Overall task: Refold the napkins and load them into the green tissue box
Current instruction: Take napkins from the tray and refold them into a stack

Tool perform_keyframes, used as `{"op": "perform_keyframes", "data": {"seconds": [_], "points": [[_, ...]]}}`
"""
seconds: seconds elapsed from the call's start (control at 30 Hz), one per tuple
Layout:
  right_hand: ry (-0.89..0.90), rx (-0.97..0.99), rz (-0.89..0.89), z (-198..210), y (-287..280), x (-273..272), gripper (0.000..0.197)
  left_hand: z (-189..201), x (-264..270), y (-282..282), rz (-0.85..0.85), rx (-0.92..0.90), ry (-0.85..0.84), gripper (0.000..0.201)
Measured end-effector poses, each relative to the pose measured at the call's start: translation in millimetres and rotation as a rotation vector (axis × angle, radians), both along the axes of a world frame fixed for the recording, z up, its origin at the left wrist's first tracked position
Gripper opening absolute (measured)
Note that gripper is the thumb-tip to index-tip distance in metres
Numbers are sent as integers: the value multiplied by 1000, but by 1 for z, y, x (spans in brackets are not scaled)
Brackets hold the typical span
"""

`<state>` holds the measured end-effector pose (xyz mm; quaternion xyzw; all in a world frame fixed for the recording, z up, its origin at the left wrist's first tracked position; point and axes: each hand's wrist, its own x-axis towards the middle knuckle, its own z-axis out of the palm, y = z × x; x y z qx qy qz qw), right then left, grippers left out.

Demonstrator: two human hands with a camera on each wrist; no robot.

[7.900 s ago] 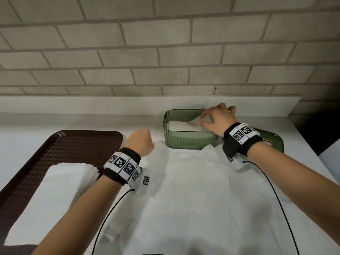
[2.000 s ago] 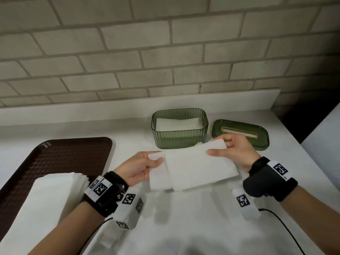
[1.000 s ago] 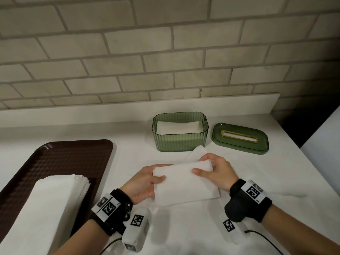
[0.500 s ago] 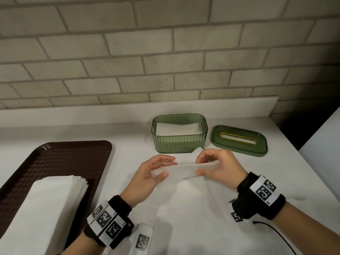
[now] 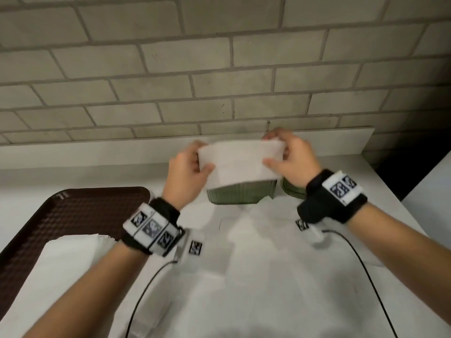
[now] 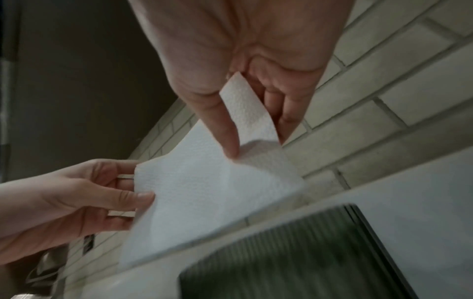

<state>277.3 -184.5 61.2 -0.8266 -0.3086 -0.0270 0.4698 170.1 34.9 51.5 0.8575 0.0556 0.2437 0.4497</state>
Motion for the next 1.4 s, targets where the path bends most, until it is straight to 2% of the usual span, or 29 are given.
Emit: {"op": "perform_keyframes", "data": {"seconds": [0.07,0.17,0.33,0.47,0.57,0.6,0.67,0.73,0.8,0.97,1.07,1.13,1.2,1.3,1.37,1.4], "points": [[6,56,-55,13,13,23,45,15,23,8,54,59,-57,46],[31,-40,-87,15,29,49,52,16,54,16,96,220,98,61],[82,-394,-30,-20,43,62,55,-9,80,21,-2,451,454,48],[84,-588,79,-39,44,57,57,-14,84,16,-18,501,529,39],[-44,-678,89,-31,35,57,36,-12,82,13,-116,640,529,28],[-105,-704,71,-28,31,56,31,-12,81,13,-170,663,550,30],[-194,-840,45,-25,28,56,51,-12,79,9,-267,679,640,36],[-109,-996,77,-28,29,50,73,-13,79,3,-311,679,744,32],[27,-1076,136,-33,35,46,83,-14,81,-6,-314,655,833,40],[164,-1182,191,-34,47,45,81,-21,94,-15,-361,711,1038,58],[179,-1214,214,-34,49,44,81,-19,96,-20,-373,714,1111,59],[174,-1144,210,-34,46,44,81,-11,91,-21,-356,699,1079,58],[111,-973,150,-28,38,42,80,-2,82,-17,-318,705,938,54],[-155,-644,16,-22,15,36,48,5,55,-11,-245,770,513,35],[-191,-435,25,-20,-5,22,26,2,26,-17,-253,726,238,20],[-155,-408,66,-21,-14,13,17,-1,11,-21,-293,690,174,14]]}}
